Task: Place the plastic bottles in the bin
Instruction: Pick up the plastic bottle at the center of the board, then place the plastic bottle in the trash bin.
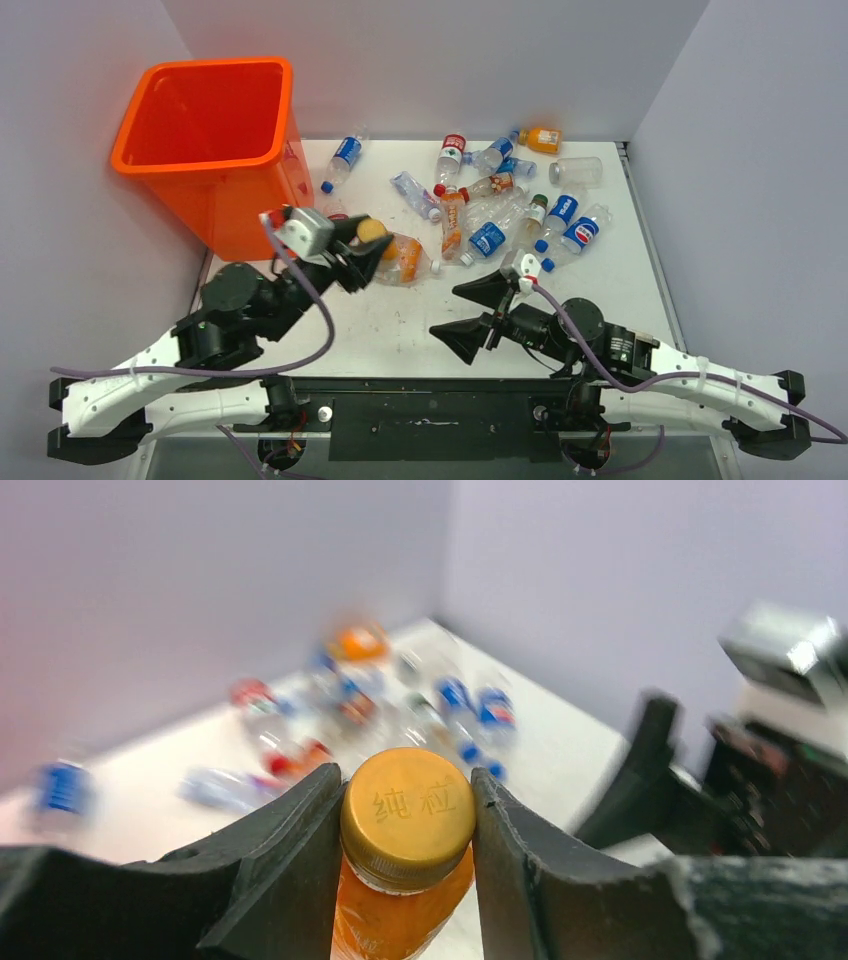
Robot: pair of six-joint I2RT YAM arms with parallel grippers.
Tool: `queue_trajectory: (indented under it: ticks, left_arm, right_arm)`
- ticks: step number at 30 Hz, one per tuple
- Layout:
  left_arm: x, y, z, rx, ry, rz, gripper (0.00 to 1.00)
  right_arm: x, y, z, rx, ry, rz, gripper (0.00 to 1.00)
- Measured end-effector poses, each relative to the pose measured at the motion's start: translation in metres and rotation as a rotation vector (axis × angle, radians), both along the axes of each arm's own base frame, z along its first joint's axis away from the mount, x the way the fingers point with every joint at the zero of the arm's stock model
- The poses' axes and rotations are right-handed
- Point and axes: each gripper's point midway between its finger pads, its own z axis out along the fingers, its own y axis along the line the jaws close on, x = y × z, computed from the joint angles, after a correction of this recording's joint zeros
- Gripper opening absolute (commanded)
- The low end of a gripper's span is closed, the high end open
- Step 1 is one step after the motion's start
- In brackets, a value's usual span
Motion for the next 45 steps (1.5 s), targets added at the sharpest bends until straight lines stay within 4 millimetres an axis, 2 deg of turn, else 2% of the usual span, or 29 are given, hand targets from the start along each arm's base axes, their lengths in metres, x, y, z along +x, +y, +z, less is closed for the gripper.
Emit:
queue_trajectory:
  ticks: [4, 8, 13, 15, 17, 22, 27, 29, 32, 34, 36, 39, 41, 43, 45]
  left_arm:
    - [0.024, 0.063, 0.083, -0.069, -0.201, 0.274, 0.00]
    - [0.041, 0.132, 0.148, -0.107, -0.323, 0.577, 0.00]
    - [0.070, 0.201, 0.201, -0.124, -0.356, 0.921, 0.00]
    - [0.087, 0.222, 0.214, -0.129, -0.357, 1.021, 0.00]
    - [0.107, 0.233, 0.216, -0.132, -0.343, 1.074, 0.00]
    - [0.158, 0.243, 0.193, -0.130, -0.269, 1.132, 0.00]
    - [0.219, 0.251, 0.157, -0.121, -0.180, 1.178, 0.00]
    - [0.241, 0.248, 0.145, -0.112, -0.152, 1.183, 0.13]
    - [0.268, 0.244, 0.128, -0.101, -0.124, 1.195, 0.57]
    - [0.281, 0.244, 0.117, -0.089, -0.109, 1.217, 0.73]
    - [0.288, 0.246, 0.112, -0.086, -0.107, 1.241, 0.99]
    - [0.287, 0.242, 0.118, -0.087, -0.133, 1.263, 0.96]
    - [0.278, 0.225, 0.134, -0.105, -0.183, 1.244, 0.96]
    - [0.262, 0.193, 0.150, -0.110, -0.230, 1.179, 0.96]
    - [0.237, 0.151, 0.162, -0.103, -0.263, 1.065, 0.96]
  right_arm:
    - [0.007, -0.016, 0.009, 0.046, 0.002, -0.067, 0.90]
    - [0.019, -0.030, -0.002, 0.071, 0.024, -0.163, 0.90]
    - [0.035, -0.032, -0.032, 0.017, 0.065, -0.267, 0.90]
    - [0.039, -0.032, -0.037, 0.003, 0.074, -0.293, 0.90]
    - [0.042, -0.031, -0.042, -0.013, 0.081, -0.311, 0.90]
    - [0.045, -0.032, -0.050, -0.027, 0.108, -0.336, 0.90]
    - [0.044, -0.043, -0.048, 0.014, 0.134, -0.361, 0.90]
    - [0.046, -0.053, -0.048, 0.034, 0.145, -0.392, 0.90]
    - [0.051, -0.070, -0.045, 0.081, 0.173, -0.463, 0.90]
    - [0.053, -0.083, -0.041, 0.116, 0.184, -0.502, 0.90]
    - [0.055, -0.093, -0.037, 0.143, 0.189, -0.533, 0.90]
    - [0.057, -0.101, -0.040, 0.138, 0.193, -0.568, 0.90]
    - [0.059, -0.103, -0.045, 0.117, 0.192, -0.586, 0.90]
    - [0.061, -0.103, -0.049, 0.098, 0.189, -0.602, 0.90]
    - [0.065, -0.103, -0.055, 0.069, 0.186, -0.628, 0.90]
